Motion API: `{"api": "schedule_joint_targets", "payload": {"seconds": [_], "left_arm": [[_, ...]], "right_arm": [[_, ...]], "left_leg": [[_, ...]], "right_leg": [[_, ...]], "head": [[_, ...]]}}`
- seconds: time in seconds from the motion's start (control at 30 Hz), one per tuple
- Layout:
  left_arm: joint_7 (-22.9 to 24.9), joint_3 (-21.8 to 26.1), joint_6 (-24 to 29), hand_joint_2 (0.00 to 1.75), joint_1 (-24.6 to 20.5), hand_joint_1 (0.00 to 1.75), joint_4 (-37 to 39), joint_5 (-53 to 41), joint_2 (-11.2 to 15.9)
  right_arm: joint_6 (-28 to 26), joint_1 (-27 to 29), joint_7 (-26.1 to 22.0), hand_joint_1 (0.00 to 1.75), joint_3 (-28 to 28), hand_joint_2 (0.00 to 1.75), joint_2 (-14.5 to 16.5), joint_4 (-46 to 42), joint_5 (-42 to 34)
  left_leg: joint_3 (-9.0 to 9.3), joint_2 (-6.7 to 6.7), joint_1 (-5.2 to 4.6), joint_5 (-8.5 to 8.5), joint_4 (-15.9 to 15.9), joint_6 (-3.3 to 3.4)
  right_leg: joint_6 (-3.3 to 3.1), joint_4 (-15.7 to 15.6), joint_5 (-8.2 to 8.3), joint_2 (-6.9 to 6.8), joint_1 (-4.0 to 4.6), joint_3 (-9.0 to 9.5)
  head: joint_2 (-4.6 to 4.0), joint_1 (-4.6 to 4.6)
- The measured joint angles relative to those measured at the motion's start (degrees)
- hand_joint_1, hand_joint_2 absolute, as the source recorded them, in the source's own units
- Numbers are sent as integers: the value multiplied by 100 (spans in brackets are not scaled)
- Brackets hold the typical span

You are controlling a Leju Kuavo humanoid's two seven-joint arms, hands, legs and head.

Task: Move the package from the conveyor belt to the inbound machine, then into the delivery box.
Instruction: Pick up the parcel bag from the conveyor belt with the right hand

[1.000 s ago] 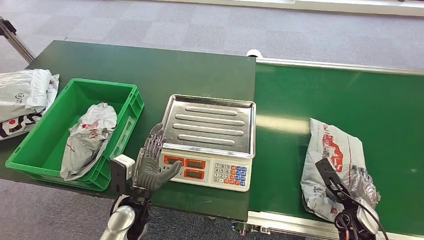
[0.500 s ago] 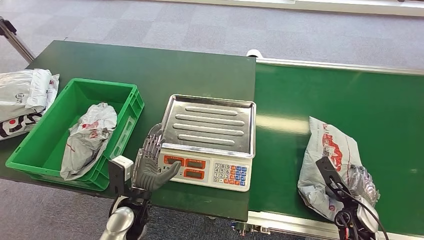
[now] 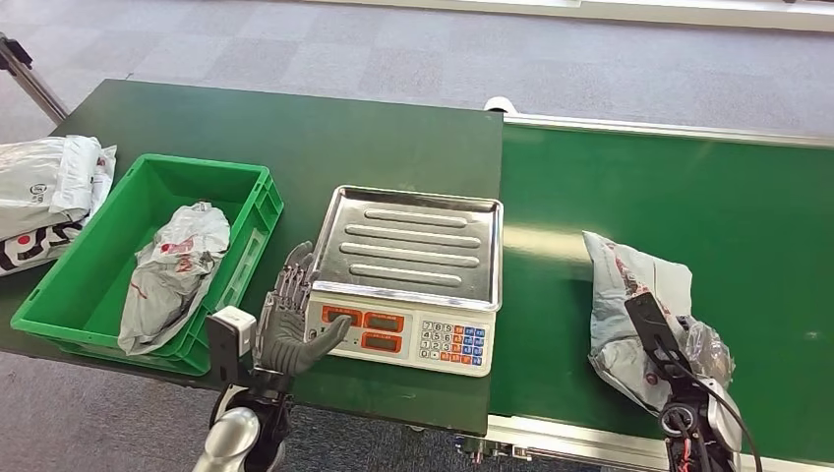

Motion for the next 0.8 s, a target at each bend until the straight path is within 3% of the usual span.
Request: {"api": "schedule_joint_targets", "payload": {"seconds": [0.43, 0.8], "left_arm": [[-52, 137, 61, 175, 61, 0, -44, -24, -31], [-656, 232, 290, 175, 29, 0, -82, 180, -45]], "right_arm": [[-25, -212, -662, 175, 118, 175, 130, 3, -514], [-522, 88, -2677, 175, 246, 175, 303, -947, -1727]], "left_leg": [[-1, -1, 0, 0, 0, 0], [-2, -3, 0, 0, 0, 0]], "right_leg": [[0, 0, 0, 0, 0, 0], [0, 0, -1, -9, 0, -4]], "head": [[0, -1], [0, -1]]}}
